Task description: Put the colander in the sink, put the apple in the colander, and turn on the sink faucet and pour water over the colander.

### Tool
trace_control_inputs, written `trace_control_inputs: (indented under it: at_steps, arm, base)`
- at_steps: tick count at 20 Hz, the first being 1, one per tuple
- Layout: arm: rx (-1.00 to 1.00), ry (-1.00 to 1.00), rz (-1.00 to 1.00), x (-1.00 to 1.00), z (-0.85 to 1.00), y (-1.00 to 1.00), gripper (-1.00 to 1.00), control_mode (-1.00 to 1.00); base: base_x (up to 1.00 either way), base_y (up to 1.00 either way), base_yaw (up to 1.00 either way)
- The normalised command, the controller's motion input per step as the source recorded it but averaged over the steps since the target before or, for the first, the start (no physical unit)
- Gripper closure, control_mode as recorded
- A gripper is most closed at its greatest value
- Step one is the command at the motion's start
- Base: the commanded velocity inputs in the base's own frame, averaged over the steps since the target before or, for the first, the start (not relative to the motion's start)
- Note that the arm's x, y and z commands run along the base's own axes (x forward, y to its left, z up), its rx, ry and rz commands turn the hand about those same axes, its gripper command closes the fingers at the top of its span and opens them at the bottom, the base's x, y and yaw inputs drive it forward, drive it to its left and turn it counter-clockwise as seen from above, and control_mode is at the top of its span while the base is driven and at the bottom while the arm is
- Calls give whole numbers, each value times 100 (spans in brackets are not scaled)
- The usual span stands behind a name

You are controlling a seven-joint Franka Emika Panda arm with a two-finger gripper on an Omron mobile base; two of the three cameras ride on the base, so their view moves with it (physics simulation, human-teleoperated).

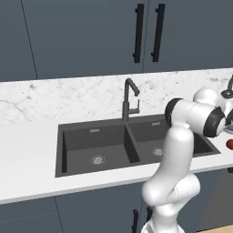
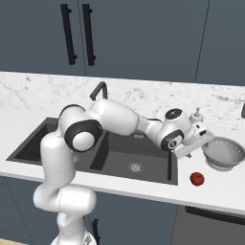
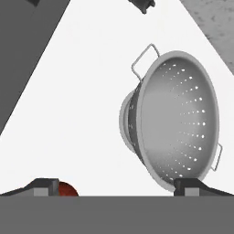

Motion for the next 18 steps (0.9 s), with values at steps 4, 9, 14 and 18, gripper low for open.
trace_control_inputs:
  at_steps: [4,9,14,18]
  arm:
    - [0,3,0,21,-6,-19,-100,-100]
    - [0,1,0,27,-8,-14,-100,-100]
    - [0,0,0,32,-12,-9,-100,-100]
    - [0,2,0,28,-14,-8,-100,-100]
  base:
    - [0,0,0]
    - [0,0,0]
    - [0,0,0]
    - [0,0,0]
